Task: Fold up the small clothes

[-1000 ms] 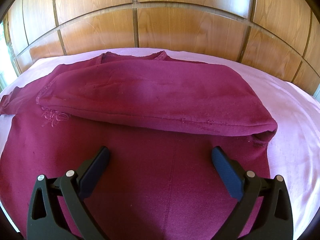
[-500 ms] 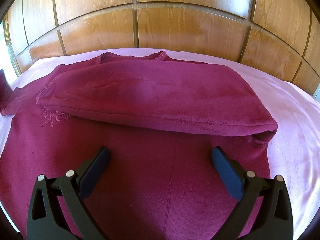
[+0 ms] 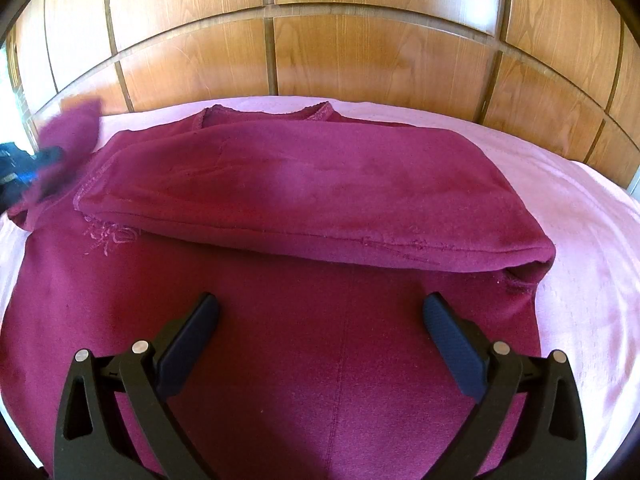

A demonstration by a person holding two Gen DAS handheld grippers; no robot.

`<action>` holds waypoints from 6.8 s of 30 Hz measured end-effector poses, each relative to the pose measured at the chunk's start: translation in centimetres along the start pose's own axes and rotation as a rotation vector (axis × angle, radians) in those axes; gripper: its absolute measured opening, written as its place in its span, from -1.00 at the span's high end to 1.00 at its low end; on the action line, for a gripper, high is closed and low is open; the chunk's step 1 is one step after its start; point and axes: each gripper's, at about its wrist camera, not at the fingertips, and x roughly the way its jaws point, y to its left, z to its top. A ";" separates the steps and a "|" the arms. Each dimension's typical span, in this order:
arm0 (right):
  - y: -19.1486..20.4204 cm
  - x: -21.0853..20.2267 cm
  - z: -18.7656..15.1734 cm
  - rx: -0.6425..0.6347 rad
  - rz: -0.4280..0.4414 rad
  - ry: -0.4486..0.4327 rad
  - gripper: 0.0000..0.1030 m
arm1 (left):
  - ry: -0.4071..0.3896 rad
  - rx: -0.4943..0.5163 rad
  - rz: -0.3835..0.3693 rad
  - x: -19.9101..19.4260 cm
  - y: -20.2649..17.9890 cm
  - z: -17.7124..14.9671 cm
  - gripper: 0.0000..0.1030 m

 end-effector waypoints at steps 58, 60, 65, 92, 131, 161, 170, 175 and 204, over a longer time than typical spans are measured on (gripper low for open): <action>-8.7 1.7 4.6 0.300 0.090 -0.027 0.92 | -0.018 0.075 0.524 -0.2 1.8 -5.4 0.02; -9.1 1.6 4.5 0.303 0.089 -0.035 0.92 | -0.008 0.077 0.517 -0.3 1.9 -5.4 0.02; -9.2 1.1 4.6 0.302 0.095 -0.034 0.91 | -0.021 0.053 0.414 -3.2 1.9 -6.2 0.02; -3.5 -0.2 1.9 0.089 0.103 -0.065 0.28 | 0.026 0.364 0.326 1.8 -4.0 -8.3 -0.03; -3.0 6.1 7.7 0.085 0.010 -0.048 -0.43 | -0.087 0.260 0.319 1.5 -3.1 -3.2 -0.28; -2.2 3.5 4.8 0.044 -0.012 -0.074 -0.95 | -0.039 0.355 0.348 2.1 -4.6 -6.9 -0.32; -2.6 3.7 4.9 0.063 -0.007 -0.059 -0.95 | -0.036 0.356 0.343 2.2 -4.4 -6.9 -0.34; -2.6 3.0 4.9 0.072 -0.024 -0.064 -0.95 | -0.044 0.354 0.342 1.9 -4.5 -7.0 -0.40; -9.8 -11.7 -13.3 0.140 0.084 0.156 -0.32 | 0.198 0.182 0.216 -14.6 3.0 -20.1 -0.31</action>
